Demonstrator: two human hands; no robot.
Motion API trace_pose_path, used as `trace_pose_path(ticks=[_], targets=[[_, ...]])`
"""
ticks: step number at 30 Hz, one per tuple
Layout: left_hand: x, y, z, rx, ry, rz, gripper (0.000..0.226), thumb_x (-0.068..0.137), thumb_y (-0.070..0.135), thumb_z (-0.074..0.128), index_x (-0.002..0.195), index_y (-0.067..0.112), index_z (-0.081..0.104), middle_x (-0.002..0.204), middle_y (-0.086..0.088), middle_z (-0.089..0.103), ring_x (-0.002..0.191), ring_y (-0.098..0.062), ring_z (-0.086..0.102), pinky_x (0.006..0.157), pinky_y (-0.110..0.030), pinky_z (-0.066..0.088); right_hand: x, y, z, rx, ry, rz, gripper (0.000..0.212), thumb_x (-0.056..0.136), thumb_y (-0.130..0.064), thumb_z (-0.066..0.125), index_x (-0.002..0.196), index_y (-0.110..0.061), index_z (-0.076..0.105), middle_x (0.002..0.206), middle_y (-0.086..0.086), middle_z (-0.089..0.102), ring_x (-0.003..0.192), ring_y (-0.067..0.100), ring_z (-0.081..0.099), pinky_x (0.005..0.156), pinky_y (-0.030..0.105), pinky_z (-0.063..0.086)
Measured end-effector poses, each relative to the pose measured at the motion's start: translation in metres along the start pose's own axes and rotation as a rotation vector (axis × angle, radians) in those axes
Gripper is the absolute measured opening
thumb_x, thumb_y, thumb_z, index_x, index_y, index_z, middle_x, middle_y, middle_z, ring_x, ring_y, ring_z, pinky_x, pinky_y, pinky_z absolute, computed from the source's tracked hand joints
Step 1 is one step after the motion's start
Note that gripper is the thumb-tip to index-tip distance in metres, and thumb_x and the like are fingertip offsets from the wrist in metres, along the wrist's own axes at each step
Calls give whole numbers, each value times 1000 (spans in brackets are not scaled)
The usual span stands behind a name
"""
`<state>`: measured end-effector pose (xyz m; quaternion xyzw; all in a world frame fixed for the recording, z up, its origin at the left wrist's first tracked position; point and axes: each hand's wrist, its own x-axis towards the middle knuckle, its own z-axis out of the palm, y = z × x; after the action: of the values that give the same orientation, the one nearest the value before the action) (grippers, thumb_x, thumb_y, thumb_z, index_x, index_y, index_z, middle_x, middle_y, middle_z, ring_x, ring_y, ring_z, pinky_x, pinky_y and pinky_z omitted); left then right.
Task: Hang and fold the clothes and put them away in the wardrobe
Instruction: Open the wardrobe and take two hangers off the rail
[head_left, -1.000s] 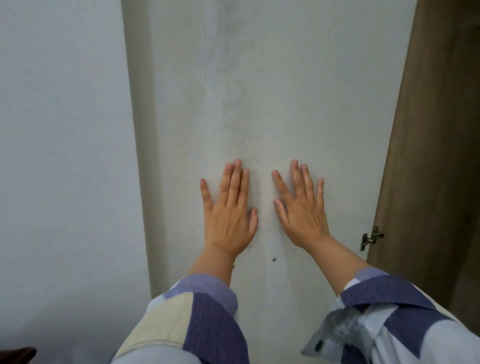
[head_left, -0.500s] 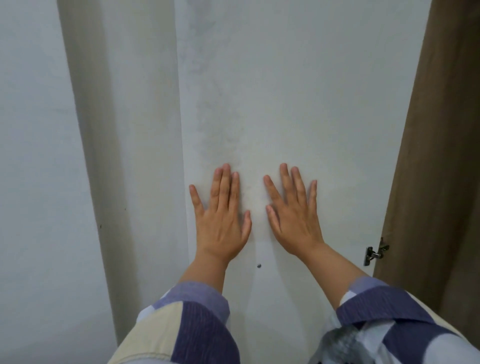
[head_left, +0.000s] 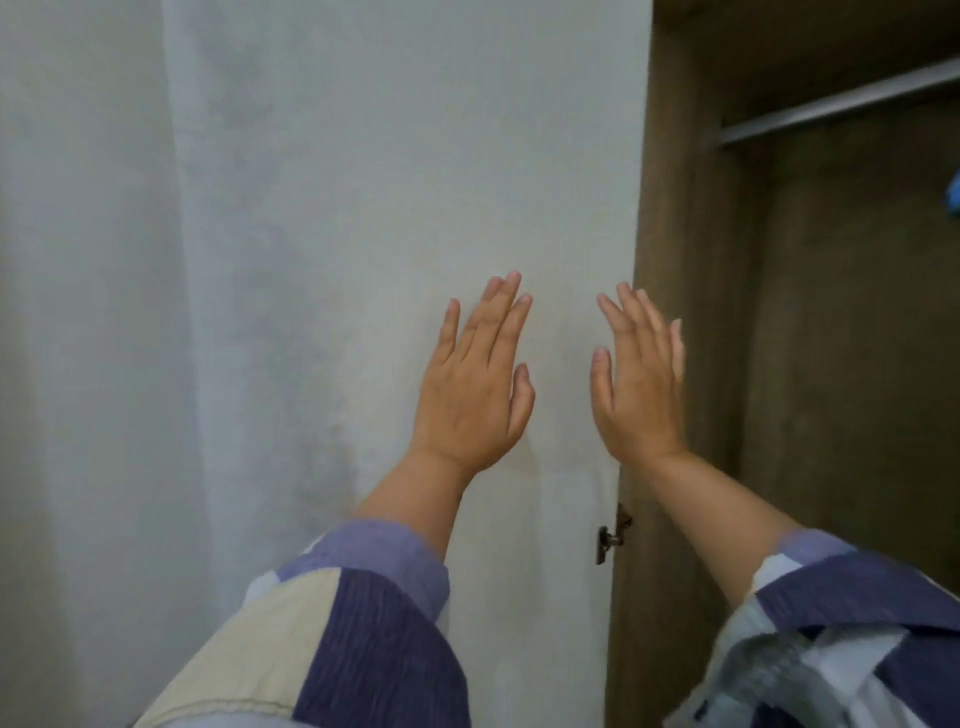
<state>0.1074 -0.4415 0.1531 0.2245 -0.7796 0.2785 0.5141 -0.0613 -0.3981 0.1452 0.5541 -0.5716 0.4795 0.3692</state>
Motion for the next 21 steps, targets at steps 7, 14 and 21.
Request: trace_pose_path(ticks=[7,14,21], targets=[[120,97,55,-469,1,-57,53,89,27,37,140,12,44,147,-4,43,136,-17,39,115,-36,28,73,95,-144,-588,72,-37,49,92,-22,45,141,-20,40,153,3,31,146,17,18,117,47,3],[210,192,88,-926,-73,-253,42,99,31,37,139,19,44,143,-1,46,129,-18,44,103,-29,35,121,151,-228,-767,194,232,43,95,-30,42,138,-23,43,143,2,44,137,21,33,116,47,19],[260,256,121,-1383,-279,-541,38,101,34,37,98,12,68,110,-15,67,107,-30,61,92,-32,44,139,208,-209,-251,92,726,51,99,-42,22,125,-20,60,131,11,57,122,33,48,105,50,34]])
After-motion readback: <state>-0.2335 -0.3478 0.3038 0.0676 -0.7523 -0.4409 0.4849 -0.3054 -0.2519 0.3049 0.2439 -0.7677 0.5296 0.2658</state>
